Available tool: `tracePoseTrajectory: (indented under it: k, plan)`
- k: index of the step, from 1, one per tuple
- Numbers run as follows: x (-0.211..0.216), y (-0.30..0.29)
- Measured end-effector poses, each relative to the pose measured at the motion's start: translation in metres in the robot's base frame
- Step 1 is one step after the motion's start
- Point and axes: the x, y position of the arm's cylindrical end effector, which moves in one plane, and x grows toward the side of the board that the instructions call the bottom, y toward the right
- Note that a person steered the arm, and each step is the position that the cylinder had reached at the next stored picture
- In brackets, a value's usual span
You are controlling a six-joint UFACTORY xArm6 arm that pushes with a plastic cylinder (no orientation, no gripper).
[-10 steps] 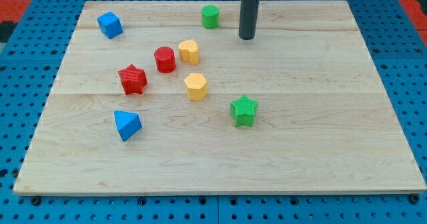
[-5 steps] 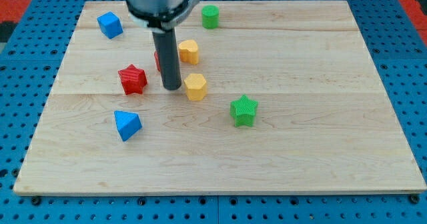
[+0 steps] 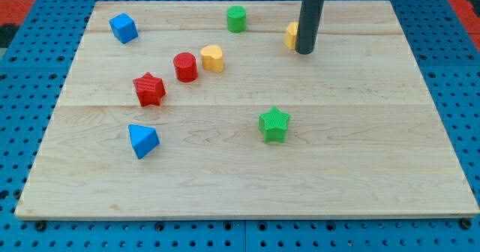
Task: Slide the yellow hexagon towards top right
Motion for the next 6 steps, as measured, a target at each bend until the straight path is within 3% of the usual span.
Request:
tracePoseTrajectory:
  k: [1, 3, 5, 6]
  plan:
    - [-0.034, -0.036]
    - [-0.037, 0.029]
    - [-0.052, -0.037]
    - [-0.073, 0.016]
